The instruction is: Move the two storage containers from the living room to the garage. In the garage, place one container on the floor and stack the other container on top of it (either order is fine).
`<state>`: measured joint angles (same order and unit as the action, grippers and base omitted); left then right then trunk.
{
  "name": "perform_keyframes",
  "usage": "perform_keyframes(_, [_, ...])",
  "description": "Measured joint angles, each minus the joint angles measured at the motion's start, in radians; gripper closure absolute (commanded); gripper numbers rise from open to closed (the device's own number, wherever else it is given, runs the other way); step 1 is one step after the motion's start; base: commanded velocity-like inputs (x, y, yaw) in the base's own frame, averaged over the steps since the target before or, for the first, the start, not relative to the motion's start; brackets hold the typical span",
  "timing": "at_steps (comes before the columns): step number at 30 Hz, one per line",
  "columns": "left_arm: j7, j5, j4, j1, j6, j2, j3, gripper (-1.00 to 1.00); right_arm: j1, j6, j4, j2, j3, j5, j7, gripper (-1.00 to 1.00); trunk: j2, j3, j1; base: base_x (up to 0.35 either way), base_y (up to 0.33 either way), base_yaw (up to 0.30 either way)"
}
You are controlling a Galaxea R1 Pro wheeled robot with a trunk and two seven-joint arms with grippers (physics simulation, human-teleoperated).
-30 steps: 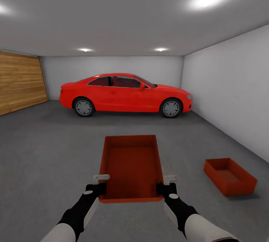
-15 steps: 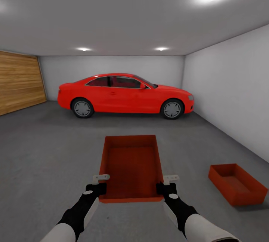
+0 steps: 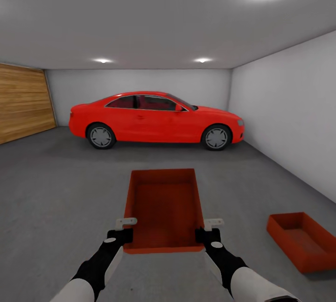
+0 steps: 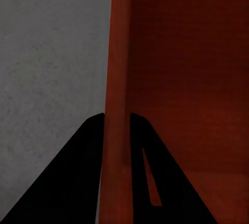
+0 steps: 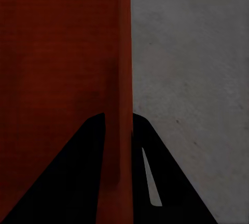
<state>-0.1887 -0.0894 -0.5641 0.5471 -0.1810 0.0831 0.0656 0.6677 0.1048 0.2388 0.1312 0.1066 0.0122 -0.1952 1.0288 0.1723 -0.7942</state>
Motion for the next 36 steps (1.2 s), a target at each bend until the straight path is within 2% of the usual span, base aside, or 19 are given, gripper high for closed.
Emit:
perform_keyframes(28, [-0.001, -0.001, 0.001, 0.0, 0.002, 0.001, 0.001, 1.0, 0.0, 0.0, 0.0, -0.001, 0.001, 0.0, 0.001, 1.0, 0.0, 0.0, 0.0, 0.322, 0.048, 0.0])
perform_keyframes(31, [-0.002, -0.001, 0.002, 0.0, 0.003, 0.001, 0.001, 1.0, 0.0, 0.002, 0.0, -0.001, -0.008, -0.008, 0.004, 1.0, 0.0, 0.0, 0.0, 0.322, 0.006, 0.0])
perform_keyframes(36, [0.0, -0.001, 0.002, 0.0, 0.005, 0.0, 0.001, 1.0, 0.0, 0.003, 0.0, -0.001, 0.003, 0.001, -0.001, 1.0, 0.0, 0.0, 0.0, 0.322, 0.001, 0.0])
